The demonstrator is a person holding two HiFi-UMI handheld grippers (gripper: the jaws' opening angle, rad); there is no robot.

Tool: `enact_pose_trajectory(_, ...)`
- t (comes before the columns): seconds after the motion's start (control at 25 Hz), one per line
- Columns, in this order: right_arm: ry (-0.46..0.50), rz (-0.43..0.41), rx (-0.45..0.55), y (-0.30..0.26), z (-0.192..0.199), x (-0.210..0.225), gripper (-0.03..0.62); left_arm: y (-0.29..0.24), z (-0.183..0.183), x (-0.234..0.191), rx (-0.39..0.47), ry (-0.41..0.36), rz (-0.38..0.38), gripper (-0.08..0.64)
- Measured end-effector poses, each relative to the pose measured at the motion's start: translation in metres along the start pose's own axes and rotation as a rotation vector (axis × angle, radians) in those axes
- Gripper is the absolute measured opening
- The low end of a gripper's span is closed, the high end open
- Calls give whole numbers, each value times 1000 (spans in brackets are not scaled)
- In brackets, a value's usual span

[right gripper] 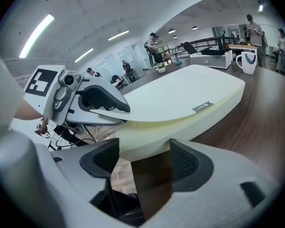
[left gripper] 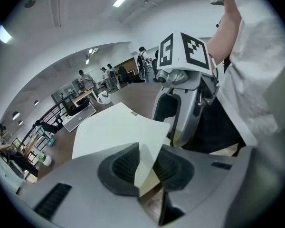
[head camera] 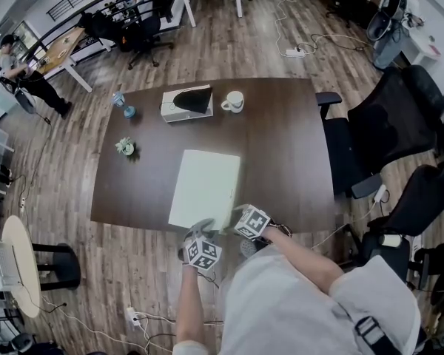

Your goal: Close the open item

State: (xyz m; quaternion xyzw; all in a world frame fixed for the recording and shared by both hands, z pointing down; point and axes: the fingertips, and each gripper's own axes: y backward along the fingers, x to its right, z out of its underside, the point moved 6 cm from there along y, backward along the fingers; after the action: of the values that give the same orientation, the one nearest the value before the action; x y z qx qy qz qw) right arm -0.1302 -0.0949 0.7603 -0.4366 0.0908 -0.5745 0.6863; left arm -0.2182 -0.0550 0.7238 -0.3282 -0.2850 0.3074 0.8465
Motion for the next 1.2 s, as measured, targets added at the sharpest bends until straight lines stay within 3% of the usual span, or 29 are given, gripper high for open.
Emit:
enact_pose_trajectory(0.36,-1,-2,3,-1,2,0,336,-8,4,0,-30,-4,72,66)
enact_pose_trajectory(0.8,-34,-28,30,4,7,3,327,-11,1,-2,-94,-37,285,127)
enact_pose_trajectory(1.2,-73,9,66,15,14,9,318,-6,2,6,-67,-44,269,177)
